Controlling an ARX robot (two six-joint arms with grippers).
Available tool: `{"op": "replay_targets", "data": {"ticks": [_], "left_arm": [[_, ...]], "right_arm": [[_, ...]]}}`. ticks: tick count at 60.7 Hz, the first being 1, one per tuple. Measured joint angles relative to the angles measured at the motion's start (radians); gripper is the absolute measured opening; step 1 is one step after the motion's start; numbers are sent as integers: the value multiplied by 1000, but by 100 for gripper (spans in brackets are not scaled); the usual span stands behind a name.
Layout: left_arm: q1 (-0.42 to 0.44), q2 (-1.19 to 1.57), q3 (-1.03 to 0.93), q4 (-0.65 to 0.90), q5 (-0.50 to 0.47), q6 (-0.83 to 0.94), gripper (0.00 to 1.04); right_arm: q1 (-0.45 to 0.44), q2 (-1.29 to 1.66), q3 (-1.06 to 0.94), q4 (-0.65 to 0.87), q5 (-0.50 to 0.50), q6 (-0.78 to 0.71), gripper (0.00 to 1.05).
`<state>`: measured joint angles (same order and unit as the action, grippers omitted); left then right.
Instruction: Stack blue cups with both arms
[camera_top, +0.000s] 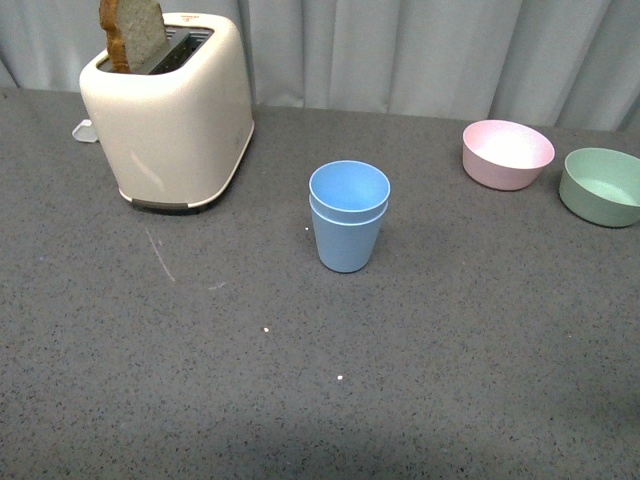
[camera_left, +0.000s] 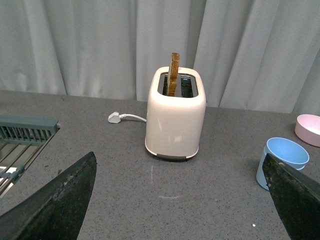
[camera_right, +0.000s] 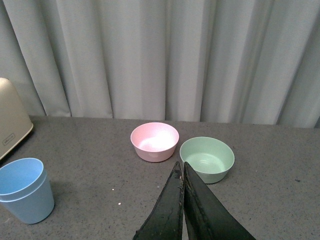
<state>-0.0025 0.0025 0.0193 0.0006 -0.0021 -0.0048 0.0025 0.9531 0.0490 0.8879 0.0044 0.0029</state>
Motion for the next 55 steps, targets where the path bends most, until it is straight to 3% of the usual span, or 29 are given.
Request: {"op": "replay_targets", "data": {"ticks": [23,55], "left_arm": [[0,0,0,0,0,0,98],[0,0,0,0,0,0,98]], "right_arm": [[0,-367,-45,-313,-3,0,1],[0,-638,-46,-570,-3,0,1]]}}
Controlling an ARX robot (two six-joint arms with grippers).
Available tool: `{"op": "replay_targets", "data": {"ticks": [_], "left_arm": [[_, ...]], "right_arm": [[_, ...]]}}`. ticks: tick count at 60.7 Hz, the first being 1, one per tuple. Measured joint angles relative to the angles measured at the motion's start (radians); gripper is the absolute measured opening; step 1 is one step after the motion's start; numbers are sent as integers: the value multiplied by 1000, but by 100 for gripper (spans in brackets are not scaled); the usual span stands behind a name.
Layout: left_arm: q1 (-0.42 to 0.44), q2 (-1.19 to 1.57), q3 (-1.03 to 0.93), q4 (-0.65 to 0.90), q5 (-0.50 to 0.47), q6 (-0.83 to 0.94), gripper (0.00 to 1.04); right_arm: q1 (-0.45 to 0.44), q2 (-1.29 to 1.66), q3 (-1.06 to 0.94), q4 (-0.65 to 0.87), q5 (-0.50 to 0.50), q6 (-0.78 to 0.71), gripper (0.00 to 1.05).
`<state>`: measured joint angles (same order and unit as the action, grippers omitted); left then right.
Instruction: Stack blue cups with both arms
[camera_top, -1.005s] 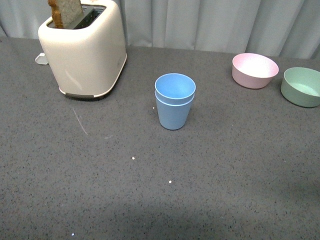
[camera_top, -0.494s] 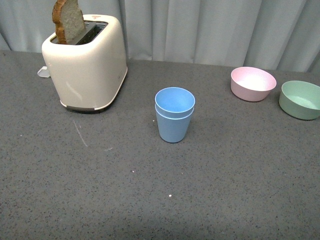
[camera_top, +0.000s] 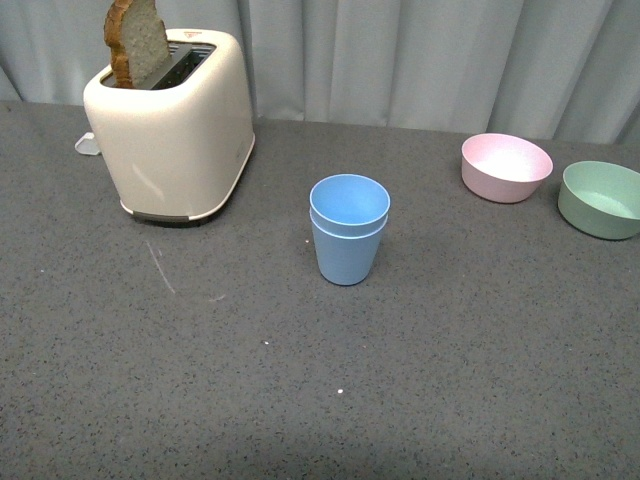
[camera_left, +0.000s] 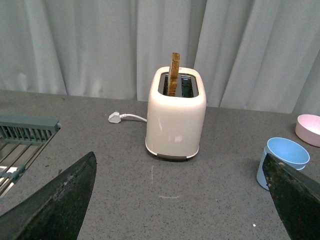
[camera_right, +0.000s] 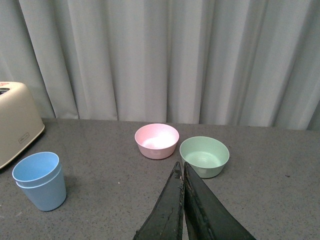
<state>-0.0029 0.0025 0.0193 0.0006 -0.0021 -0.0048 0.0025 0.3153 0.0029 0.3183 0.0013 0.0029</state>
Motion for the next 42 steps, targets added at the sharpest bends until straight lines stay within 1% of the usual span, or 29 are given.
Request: {"op": "replay_targets", "data": {"ticks": [27,29,30,32,39,42], "left_arm": [[0,0,0,0,0,0,98],[0,0,0,0,0,0,98],[0,0,0,0,0,0,98],[0,0,0,0,-1,0,98],[0,0,0,0,0,0,98],[0,0,0,0,0,0,98]], "right_arm": [[0,-144,0,-143,0,0,1],[0,-193,1,-207,0,0,1],[0,-235,1,-265,-2,0,1],[0,-285,1,-311,-3,0,1],[0,-311,1,-317,-3,0,1],[0,-311,1,-317,-3,-1,6]]}}
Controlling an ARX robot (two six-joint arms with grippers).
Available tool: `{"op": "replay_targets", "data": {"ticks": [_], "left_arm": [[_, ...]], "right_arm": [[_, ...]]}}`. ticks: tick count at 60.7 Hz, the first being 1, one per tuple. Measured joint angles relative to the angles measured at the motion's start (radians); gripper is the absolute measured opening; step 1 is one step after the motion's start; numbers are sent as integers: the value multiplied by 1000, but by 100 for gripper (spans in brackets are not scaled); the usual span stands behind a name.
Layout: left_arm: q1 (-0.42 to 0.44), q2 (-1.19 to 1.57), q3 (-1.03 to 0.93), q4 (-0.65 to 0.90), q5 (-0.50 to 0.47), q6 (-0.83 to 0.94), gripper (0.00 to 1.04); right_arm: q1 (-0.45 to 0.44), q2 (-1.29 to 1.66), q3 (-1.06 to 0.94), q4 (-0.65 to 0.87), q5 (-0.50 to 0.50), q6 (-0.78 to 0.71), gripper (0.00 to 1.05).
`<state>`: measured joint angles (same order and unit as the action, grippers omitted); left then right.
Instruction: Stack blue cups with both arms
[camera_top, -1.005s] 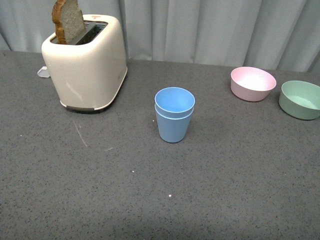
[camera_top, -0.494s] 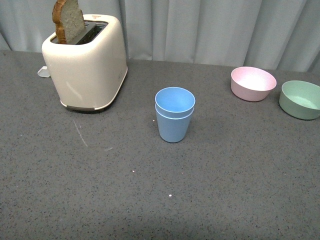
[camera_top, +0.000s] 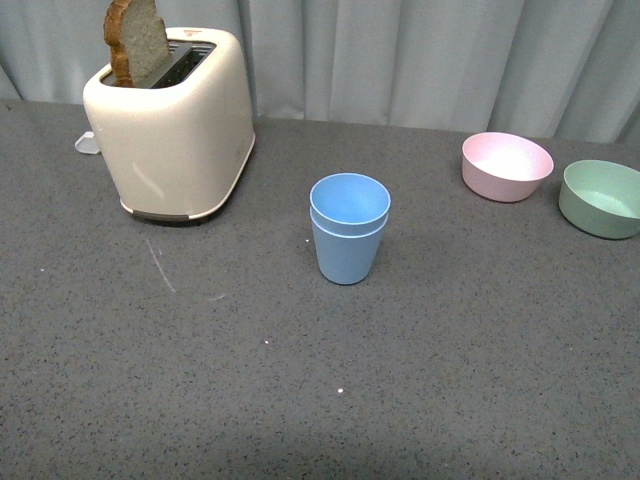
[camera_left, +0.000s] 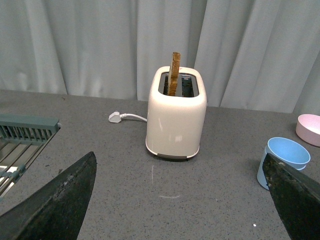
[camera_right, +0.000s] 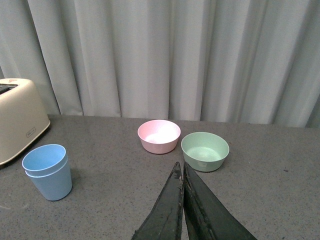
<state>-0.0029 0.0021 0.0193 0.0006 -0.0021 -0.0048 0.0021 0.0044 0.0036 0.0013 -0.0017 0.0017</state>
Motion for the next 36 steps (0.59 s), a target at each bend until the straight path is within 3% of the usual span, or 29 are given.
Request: {"op": "replay_targets", "data": {"ticks": [29,36], "left_arm": [[0,0,0,0,0,0,98],[0,0,0,0,0,0,98]], "right_arm": [[0,0,0,0,0,0,95],[0,0,0,0,0,1,95]]}}
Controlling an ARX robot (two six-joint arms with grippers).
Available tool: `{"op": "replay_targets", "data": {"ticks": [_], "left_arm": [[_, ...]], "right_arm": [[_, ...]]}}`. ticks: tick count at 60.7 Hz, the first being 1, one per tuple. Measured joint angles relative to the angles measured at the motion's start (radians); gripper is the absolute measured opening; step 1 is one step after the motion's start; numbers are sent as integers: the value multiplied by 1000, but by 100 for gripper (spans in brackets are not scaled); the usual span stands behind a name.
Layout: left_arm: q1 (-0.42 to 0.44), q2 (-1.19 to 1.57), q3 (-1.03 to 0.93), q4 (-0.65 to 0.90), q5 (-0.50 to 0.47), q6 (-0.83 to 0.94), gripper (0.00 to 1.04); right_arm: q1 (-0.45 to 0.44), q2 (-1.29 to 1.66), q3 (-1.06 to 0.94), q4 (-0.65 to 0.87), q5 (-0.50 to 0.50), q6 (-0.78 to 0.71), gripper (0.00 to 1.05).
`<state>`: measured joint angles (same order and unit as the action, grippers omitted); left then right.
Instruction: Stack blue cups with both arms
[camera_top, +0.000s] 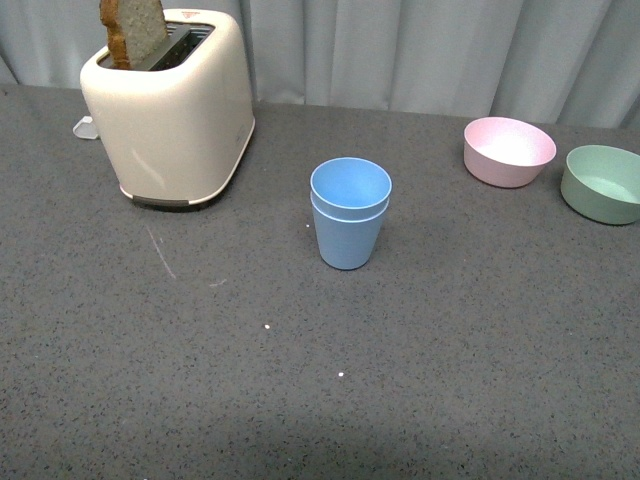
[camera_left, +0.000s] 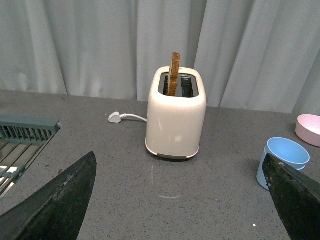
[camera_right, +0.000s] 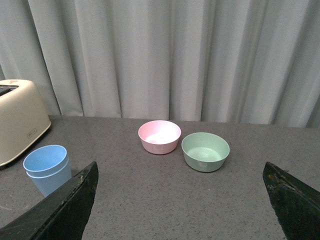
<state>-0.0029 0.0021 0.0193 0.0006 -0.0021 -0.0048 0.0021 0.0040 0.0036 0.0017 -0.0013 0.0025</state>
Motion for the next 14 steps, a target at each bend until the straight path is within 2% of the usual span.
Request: {"op": "replay_targets", "data": {"ticks": [14], "left_arm": [[0,0,0,0,0,0,98]], "right_arm": [[0,0,0,0,0,0,95]]}}
